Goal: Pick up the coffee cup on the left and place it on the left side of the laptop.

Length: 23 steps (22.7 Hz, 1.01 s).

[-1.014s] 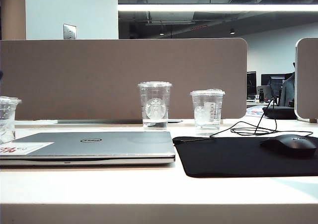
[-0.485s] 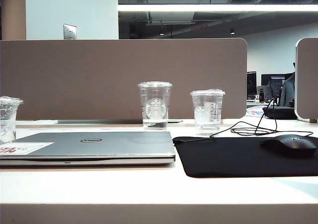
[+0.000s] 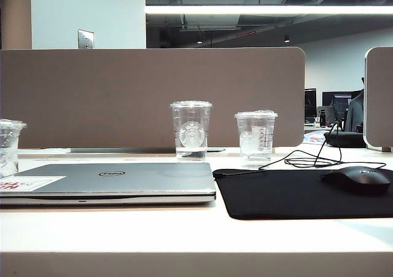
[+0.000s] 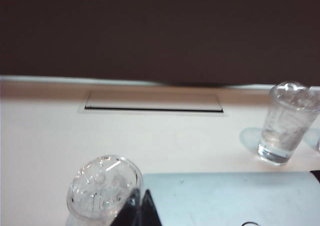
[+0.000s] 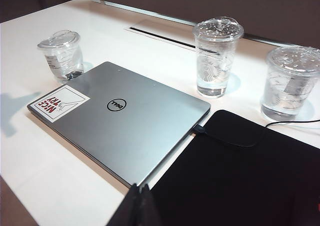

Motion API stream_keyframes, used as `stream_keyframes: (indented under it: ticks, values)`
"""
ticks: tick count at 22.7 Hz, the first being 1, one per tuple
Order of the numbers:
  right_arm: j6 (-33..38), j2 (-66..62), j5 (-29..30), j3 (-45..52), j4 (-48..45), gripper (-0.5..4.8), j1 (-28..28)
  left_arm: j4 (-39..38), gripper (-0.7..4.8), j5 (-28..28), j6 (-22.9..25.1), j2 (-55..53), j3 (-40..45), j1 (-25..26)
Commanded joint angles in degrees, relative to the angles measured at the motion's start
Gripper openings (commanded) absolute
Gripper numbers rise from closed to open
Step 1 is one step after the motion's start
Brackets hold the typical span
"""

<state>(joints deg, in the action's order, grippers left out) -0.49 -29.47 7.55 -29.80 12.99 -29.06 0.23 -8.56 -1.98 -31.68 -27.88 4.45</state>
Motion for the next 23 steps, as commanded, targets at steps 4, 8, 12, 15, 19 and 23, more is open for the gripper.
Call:
stream_keyframes:
  ticks: [4, 8, 12, 15, 19, 23]
  values:
    - [-0.17, 0.11, 0.07, -0.42, -0.98, -0.01, -0.02, 3.76, -0.06, 5.20, -0.02, 12.48, 10.88, -5.38]
    - [-0.17, 0.09, 0.07, -0.42, -0.98, -0.01, -0.02, 3.67, -0.06, 6.01, -0.22, 16.98, 15.39, -7.96]
    - [-0.17, 0.11, 0.04, -0.42, -0.98, -0.01, 0.00, 3.67, -0.06, 5.97, -0.20, 25.49, 20.31, -7.72]
    - [-0.17, 0.11, 0.04, -0.42, -0.96, -0.01, -0.02, 3.69, -0.06, 5.99, -0.20, 28.59, 22.86, -7.76]
    - [-0.17, 0.09, 0.04, -0.42, -0.98, -0.01, -0.02, 4.04, -0.06, 5.97, -0.17, 31.50, 26.10, -7.76]
    - [-0.17, 0.11, 0.04, -0.42, -0.98, -0.01, -0.02, 2.78, -0.06, 5.99, -0.09, 31.50, 27.52, -7.80]
